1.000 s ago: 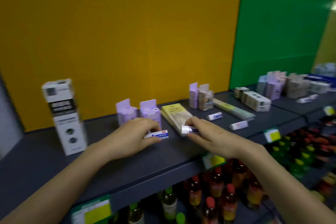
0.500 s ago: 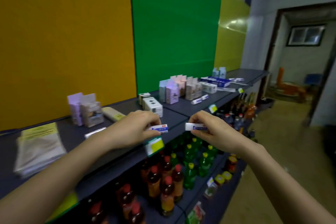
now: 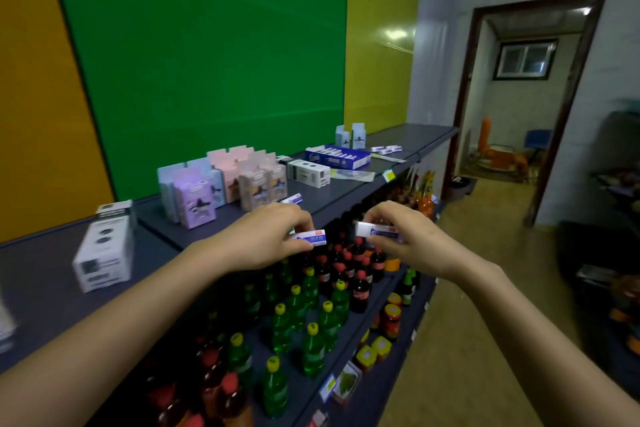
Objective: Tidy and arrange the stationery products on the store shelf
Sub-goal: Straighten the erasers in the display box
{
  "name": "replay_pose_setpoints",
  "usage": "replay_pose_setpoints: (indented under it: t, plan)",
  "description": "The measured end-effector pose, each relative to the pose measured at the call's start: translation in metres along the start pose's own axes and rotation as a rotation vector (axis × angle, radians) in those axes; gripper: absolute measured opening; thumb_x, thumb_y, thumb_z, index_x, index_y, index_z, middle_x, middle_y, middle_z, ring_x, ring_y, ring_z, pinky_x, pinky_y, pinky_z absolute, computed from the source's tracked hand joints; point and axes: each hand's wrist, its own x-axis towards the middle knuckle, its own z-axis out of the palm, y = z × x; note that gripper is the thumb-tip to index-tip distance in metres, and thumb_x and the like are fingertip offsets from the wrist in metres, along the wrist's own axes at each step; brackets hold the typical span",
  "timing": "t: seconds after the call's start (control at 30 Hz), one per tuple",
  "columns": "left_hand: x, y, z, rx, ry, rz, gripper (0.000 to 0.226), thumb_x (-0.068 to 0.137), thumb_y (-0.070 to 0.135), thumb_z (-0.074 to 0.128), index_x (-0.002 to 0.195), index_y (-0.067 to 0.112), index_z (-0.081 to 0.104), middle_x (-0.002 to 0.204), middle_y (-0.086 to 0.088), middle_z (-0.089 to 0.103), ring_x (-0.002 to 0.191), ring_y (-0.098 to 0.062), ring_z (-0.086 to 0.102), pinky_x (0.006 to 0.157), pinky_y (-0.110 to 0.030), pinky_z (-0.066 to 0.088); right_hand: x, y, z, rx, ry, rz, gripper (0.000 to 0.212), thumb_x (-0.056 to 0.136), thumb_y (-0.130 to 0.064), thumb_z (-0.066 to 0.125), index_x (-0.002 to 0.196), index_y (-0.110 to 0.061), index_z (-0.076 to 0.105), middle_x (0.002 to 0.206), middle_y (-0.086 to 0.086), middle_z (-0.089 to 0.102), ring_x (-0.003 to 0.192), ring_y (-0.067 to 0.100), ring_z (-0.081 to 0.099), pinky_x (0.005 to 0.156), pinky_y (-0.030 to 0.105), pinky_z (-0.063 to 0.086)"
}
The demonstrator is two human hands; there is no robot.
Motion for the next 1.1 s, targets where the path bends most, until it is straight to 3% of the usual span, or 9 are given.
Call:
replay_pose_setpoints:
  t: [0.17, 0.33, 0.53, 0.63, 0.77, 1.0, 1.1]
  plan:
    - [0.086, -0.011, 0.021, 0.055, -0.071, 0.003, 0.024, 0.088, 0.034, 0.054, 0.101, 0.015, 0.058, 0.095, 0.001, 0.055, 0.081, -0.013, 0.043, 0.077, -0.032, 0.038, 0.040, 0.079, -0.009, -0.019, -0.007, 0.016, 0.018, 0.089, -0.029, 0.056, 0.105, -0.023, 0.052, 0.104, -0.005, 0.055, 0.095, 0.014, 0.050, 0.080, 0.036, 0.047]
    - [0.173, -0.031, 0.038, 0.087, -0.037, 0.005, 0.025, 0.088, 0.033, 0.054, 0.100, 0.012, 0.058, 0.100, -0.004, 0.058, 0.082, -0.013, 0.042, 0.076, -0.030, 0.035, 0.096, 0.148, -0.023, -0.034, -0.003, -0.035, 0.017, 0.088, -0.027, 0.057, 0.103, -0.019, 0.055, 0.101, -0.002, 0.056, 0.093, 0.016, 0.049, 0.078, 0.033, 0.044]
    - [0.258, -0.053, 0.061, 0.088, -0.008, -0.041, 0.026, 0.088, 0.034, 0.052, 0.100, 0.012, 0.057, 0.091, 0.003, 0.049, 0.081, -0.013, 0.040, 0.075, -0.028, 0.033, 0.159, 0.223, -0.031, 0.003, -0.011, -0.090, 0.015, 0.088, -0.028, 0.058, 0.101, -0.023, 0.055, 0.100, -0.008, 0.057, 0.090, 0.011, 0.051, 0.076, 0.028, 0.044]
    - [0.295, -0.063, 0.074, 0.093, -0.007, -0.093, 0.027, 0.089, 0.034, 0.052, 0.101, 0.011, 0.057, 0.095, 0.001, 0.054, 0.080, -0.013, 0.041, 0.075, -0.027, 0.033, 0.187, 0.260, -0.031, 0.027, -0.041, -0.118, 0.016, 0.087, -0.030, 0.057, 0.102, -0.024, 0.056, 0.101, -0.008, 0.059, 0.090, 0.011, 0.054, 0.077, 0.032, 0.047]
    - [0.340, -0.073, 0.094, 0.102, -0.013, -0.165, 0.017, 0.090, 0.034, 0.049, 0.091, 0.017, 0.052, 0.086, 0.004, 0.046, 0.078, -0.015, 0.040, 0.068, -0.025, 0.027, 0.227, 0.312, -0.029, 0.056, -0.083, -0.177, 0.018, 0.087, -0.032, 0.058, 0.103, -0.024, 0.056, 0.102, -0.010, 0.059, 0.092, 0.011, 0.055, 0.078, 0.034, 0.048]
    - [0.405, -0.087, 0.119, 0.145, 0.068, -0.345, 0.022, 0.093, 0.030, 0.045, 0.103, 0.011, 0.052, 0.093, 0.002, 0.045, 0.083, -0.012, 0.037, 0.069, -0.020, 0.023, 0.305, 0.382, -0.026, 0.124, -0.174, -0.340, 0.015, 0.085, -0.032, 0.060, 0.099, -0.027, 0.059, 0.098, -0.011, 0.063, 0.088, 0.011, 0.058, 0.077, 0.037, 0.049]
    - [0.419, -0.096, 0.128, 0.134, 0.082, -0.427, 0.023, 0.092, 0.030, 0.047, 0.104, 0.011, 0.053, 0.094, 0.002, 0.047, 0.084, -0.012, 0.037, 0.070, -0.021, 0.025, 0.336, 0.397, -0.020, 0.156, -0.209, -0.421, 0.015, 0.086, -0.031, 0.060, 0.100, -0.025, 0.059, 0.098, -0.010, 0.064, 0.087, 0.009, 0.056, 0.076, 0.032, 0.047]
